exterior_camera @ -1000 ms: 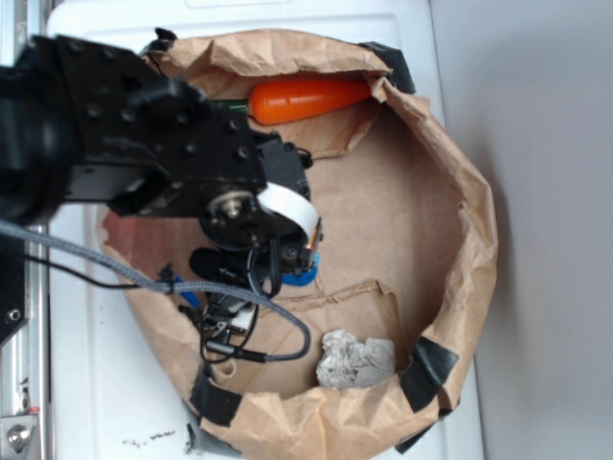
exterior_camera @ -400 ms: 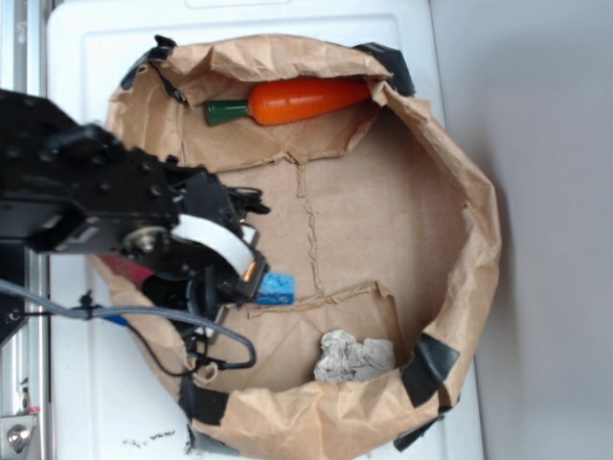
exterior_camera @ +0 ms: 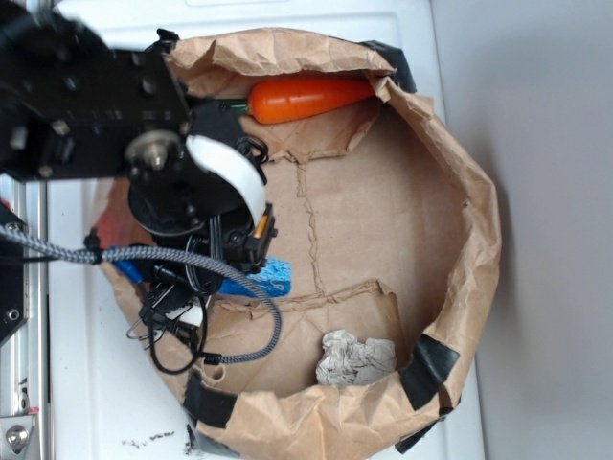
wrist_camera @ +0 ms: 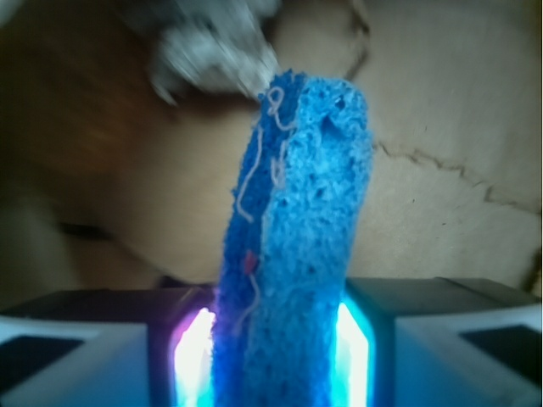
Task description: Grab the blue sponge.
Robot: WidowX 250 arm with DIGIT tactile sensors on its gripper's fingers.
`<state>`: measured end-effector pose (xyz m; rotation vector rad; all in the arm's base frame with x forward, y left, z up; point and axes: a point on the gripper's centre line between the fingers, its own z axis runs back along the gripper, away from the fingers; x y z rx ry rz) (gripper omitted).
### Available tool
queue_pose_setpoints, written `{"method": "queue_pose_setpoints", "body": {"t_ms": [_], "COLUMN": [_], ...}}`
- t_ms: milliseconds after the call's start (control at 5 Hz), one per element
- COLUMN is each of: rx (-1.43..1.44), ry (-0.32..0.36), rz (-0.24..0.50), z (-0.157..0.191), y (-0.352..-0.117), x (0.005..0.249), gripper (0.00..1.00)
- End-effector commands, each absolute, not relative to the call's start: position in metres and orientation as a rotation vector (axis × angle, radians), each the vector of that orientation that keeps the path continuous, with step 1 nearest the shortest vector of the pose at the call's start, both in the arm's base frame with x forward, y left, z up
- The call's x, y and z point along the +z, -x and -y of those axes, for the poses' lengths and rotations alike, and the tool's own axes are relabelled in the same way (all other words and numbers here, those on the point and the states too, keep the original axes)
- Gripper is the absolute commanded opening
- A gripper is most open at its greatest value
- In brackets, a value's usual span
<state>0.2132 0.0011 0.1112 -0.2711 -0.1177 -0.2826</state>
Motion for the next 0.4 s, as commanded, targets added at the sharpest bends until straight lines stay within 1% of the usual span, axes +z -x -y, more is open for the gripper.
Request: {"method": "queue_pose_setpoints", "body": {"t_ms": [0, 200], "rx": [-0.197, -0.21], "ry": [0.196, 0.133], "rz": [0.275, 0.28], "z": [0.0023, 0.0066], "y": [-0.2206, -0.2134], "x": [0.1899, 0.1827], "gripper": [0.0, 0.0]}}
